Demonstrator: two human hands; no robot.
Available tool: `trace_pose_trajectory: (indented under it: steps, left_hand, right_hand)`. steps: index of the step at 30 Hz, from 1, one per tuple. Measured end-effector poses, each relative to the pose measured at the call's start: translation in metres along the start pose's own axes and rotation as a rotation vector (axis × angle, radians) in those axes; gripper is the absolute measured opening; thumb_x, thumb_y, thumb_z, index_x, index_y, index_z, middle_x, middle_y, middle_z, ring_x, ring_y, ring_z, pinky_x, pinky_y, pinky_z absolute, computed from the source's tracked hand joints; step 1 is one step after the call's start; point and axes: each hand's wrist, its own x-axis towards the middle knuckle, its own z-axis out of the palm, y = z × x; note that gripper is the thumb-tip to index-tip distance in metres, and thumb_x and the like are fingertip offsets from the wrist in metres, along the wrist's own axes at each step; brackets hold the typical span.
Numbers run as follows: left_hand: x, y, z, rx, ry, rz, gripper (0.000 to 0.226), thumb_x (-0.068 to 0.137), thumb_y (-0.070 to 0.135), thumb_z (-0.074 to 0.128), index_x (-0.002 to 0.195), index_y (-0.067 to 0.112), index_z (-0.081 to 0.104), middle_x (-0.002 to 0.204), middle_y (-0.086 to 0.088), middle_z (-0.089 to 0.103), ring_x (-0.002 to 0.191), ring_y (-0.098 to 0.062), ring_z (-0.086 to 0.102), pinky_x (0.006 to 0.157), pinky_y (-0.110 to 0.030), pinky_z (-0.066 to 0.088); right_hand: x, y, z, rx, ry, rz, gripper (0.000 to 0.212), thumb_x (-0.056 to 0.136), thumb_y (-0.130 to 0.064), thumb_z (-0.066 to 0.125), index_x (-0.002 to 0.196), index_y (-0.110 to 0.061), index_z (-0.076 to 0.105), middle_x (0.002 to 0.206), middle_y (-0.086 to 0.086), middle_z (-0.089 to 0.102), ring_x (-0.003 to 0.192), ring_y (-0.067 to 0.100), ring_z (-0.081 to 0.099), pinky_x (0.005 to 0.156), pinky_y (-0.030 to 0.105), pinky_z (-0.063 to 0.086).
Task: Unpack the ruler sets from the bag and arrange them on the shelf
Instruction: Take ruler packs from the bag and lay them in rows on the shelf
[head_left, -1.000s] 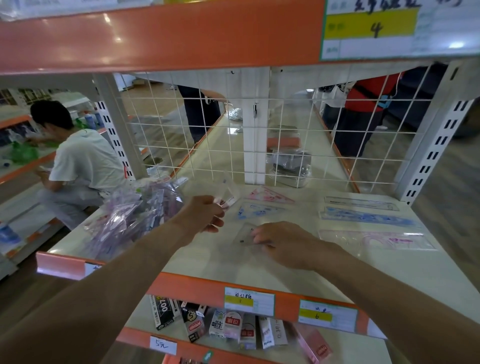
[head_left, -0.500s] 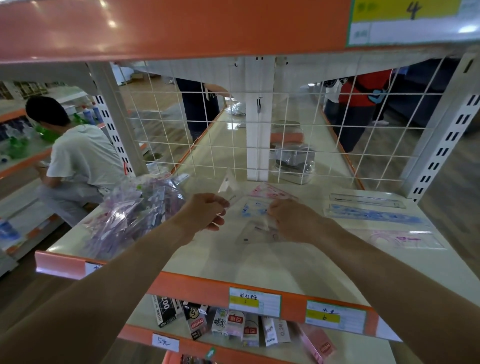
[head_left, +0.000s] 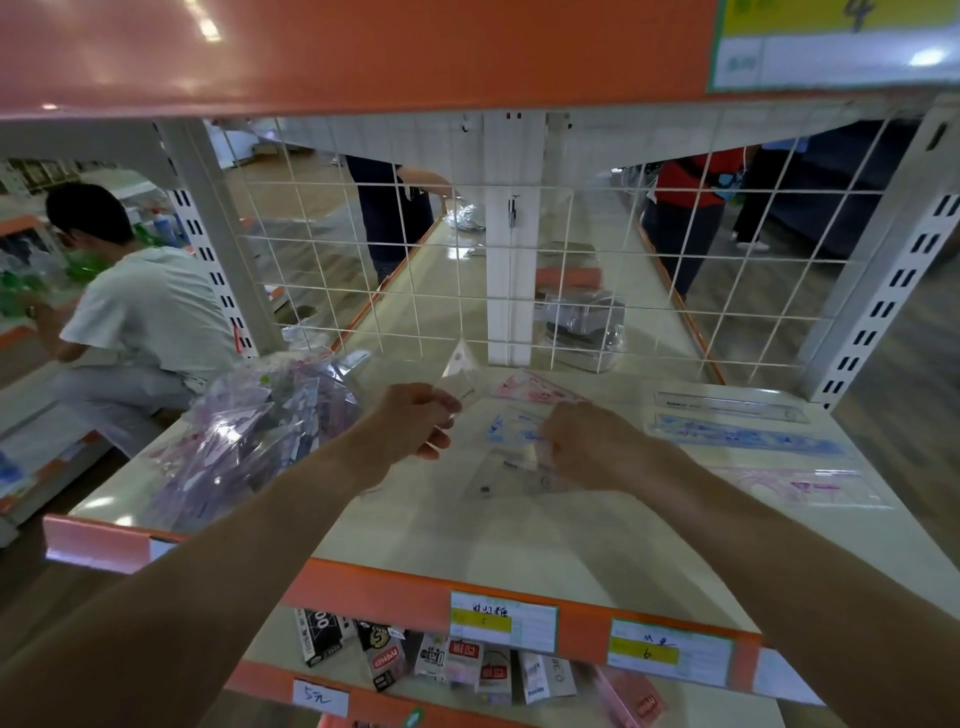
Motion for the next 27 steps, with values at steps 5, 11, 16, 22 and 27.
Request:
trace_pose_trajectory:
  steps: [5,11,16,22,27]
  left_hand:
    - [0.001,0.001,-0.005,0.024,0.023,-0.001,0.018,0.091,-0.002,0.049,0.098,0.005,0.063,0.078,-0.008,0.058,0.059,-0.016,0.057,0.046,-0.018,0.049]
    - [0.004,0.001,-0.008,0.021,0.027,-0.019,0.019,0.091,-0.003,0.048,0.092,0.008,0.064,0.077,-0.007,0.059,0.058,-0.015,0.058,0.047,-0.019,0.05]
    - [0.004,0.002,-0.005,0.004,0.024,-0.019,0.017,0.092,-0.002,0.048,0.094,0.005,0.064,0.078,-0.008,0.058,0.06,-0.017,0.057,0.047,-0.02,0.05]
    - [0.002,0.007,-0.002,-0.064,-0.035,-0.022,0.016,0.087,-0.008,0.055,0.099,0.001,0.062,0.074,-0.011,0.065,0.055,-0.015,0.063,0.052,-0.023,0.054]
    - [-0.006,0.013,0.004,-0.272,-0.156,-0.022,0.008,0.089,-0.004,0.057,0.088,0.001,0.063,0.072,-0.012,0.07,0.059,-0.018,0.068,0.055,-0.026,0.057]
  right_hand:
    - [0.034,0.024,-0.021,0.088,0.047,0.108,0.042,0.09,0.0,0.038,0.128,-0.005,0.054,0.129,0.013,0.054,0.115,0.03,0.054,0.095,0.038,0.047]
    - [0.049,0.017,-0.007,0.086,-0.056,0.217,0.036,0.093,-0.008,0.042,0.127,0.0,0.044,0.122,0.017,0.054,0.111,0.032,0.055,0.09,0.039,0.045]
    - [0.043,0.016,-0.005,-0.002,-0.022,0.208,0.039,0.097,-0.012,0.041,0.133,0.0,0.038,0.13,0.016,0.045,0.118,0.03,0.048,0.097,0.038,0.041]
    - [0.037,0.026,-0.016,0.26,0.075,0.121,0.039,0.092,-0.012,0.046,0.131,-0.011,0.051,0.128,0.007,0.052,0.117,0.027,0.053,0.089,0.032,0.044]
    - [0.0,0.005,-0.044,1.126,0.124,-0.032,0.027,0.098,-0.016,0.05,0.122,-0.01,0.06,0.102,0.003,0.068,0.091,0.012,0.063,0.078,0.024,0.05]
